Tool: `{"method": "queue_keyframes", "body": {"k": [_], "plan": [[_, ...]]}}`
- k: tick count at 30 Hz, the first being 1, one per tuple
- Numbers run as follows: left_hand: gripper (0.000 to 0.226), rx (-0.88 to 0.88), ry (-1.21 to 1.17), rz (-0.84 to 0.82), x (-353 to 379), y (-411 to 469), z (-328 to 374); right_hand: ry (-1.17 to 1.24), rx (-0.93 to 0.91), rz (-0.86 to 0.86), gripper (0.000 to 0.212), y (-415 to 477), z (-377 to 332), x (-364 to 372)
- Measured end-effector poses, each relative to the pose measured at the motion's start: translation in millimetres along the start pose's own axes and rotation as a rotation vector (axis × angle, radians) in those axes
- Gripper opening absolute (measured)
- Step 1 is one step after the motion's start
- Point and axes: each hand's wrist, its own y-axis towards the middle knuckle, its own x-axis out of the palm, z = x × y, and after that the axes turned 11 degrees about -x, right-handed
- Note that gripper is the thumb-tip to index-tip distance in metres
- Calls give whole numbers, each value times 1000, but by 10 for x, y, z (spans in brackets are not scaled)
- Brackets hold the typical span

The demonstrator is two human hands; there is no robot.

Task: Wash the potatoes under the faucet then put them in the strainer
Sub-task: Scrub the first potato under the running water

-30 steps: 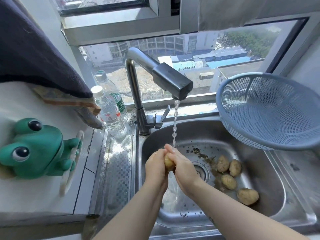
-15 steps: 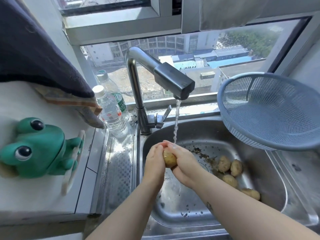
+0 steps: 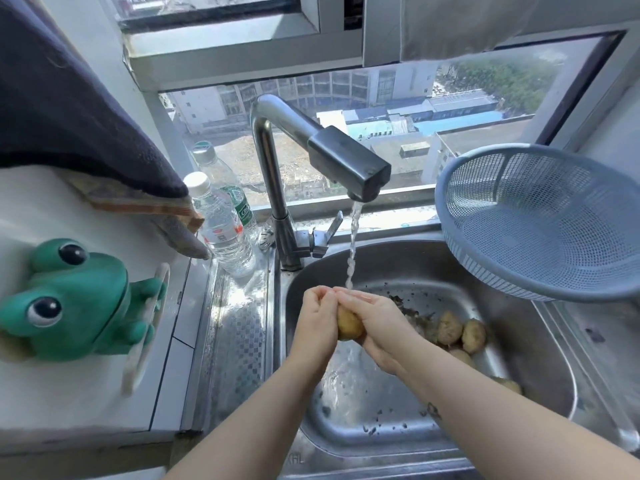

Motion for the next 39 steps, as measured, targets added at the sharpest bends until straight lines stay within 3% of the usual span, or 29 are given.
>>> {"method": "queue_keyframes", "body": {"k": [3, 8, 12, 14, 17, 20, 22, 25, 29, 34, 39], "plan": [[13, 20, 17, -21, 6, -15, 11, -8, 7, -21, 27, 1, 18, -32], [18, -168, -176, 12, -1, 42, 47, 104, 9, -189, 29, -33, -8, -143], [20, -406, -369, -34, 24, 2, 148, -319, -100, -285, 39, -90, 58, -125], [20, -461, -455, -57, 20, 2, 178, -441, -167, -230, 34, -68, 120, -117], [19, -387, -436, -73, 58, 2, 183, -351, -205, -79, 13, -18, 151, -21], [21, -245, -299, -91, 168, -120, 174, 15, -54, 242, 28, 42, 65, 60], [19, -134, -141, -134, 183, -180, 122, 163, 77, 303, 31, 63, -23, 66], [40, 47, 92, -239, 76, -201, -28, 247, 215, 307, 37, 90, -89, 54], [24, 46, -56, -154, 47, -115, -84, 130, 128, 206, 32, 77, -106, 111], [32, -193, -371, 17, 106, 18, -16, -303, -129, -95, 35, -85, -24, 150], [35, -474, -481, -45, 17, -23, 104, -588, -240, -324, 45, -111, 77, -61]]}}
